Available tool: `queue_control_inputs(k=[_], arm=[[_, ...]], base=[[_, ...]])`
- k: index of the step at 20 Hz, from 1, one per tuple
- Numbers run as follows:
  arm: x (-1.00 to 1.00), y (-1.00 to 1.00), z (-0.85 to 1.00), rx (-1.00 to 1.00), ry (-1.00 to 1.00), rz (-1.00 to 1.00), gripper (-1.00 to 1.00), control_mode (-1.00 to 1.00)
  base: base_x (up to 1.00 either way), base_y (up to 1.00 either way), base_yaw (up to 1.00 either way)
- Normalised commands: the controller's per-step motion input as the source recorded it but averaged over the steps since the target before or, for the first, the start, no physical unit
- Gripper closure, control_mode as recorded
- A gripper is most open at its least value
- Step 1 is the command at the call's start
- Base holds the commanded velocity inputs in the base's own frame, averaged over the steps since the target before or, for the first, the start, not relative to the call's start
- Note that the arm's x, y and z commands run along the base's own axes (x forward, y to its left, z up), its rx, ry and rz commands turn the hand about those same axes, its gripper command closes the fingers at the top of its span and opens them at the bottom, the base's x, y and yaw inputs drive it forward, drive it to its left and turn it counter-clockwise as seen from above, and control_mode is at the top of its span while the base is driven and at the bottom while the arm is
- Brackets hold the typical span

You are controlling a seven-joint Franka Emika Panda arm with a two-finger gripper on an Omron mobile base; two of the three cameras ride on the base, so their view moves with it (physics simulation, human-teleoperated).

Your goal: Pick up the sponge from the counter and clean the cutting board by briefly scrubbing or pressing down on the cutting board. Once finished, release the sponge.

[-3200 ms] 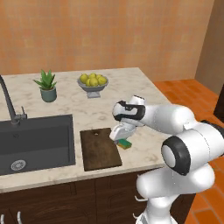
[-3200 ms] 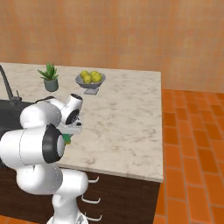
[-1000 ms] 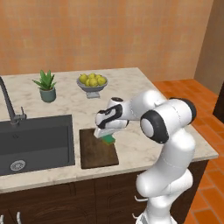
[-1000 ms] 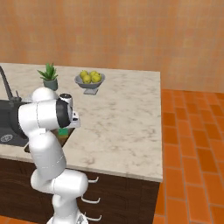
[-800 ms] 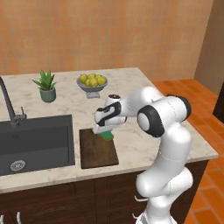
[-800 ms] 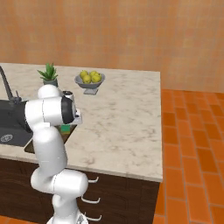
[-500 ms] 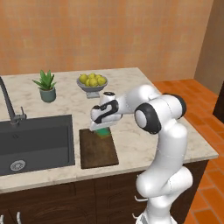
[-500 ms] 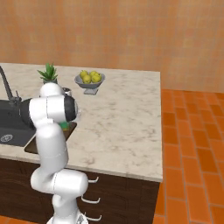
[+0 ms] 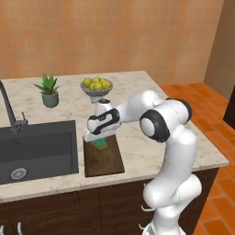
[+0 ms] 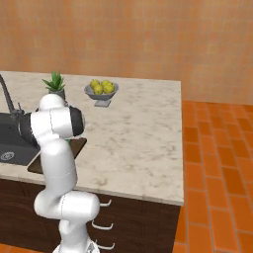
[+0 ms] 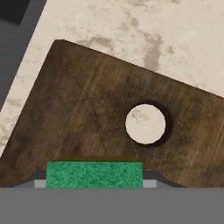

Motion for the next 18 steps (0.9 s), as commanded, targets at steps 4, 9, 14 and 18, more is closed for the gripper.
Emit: queue_control_inputs(k=[4,9,14,18], arm=[[-1.00,0.00,-0.33,0.00,-0.04,-0.02,1.00,-1.00],[-1.00,0.00,-0.31,0.00,-0.06,0.00,1.00,-1.00],[-0.96,0.01,-0.32,0.01,-0.06,0.00,1.00,-1.00],[-0.74,0.03,-0.30,0.02,-0.03,0.00,1.00,-1.00]], base=[[0.00,0.00,0.00],[0.00,0.00,0.00],[0.00,0.00,0.00],[0.00,0.00,0.00]])
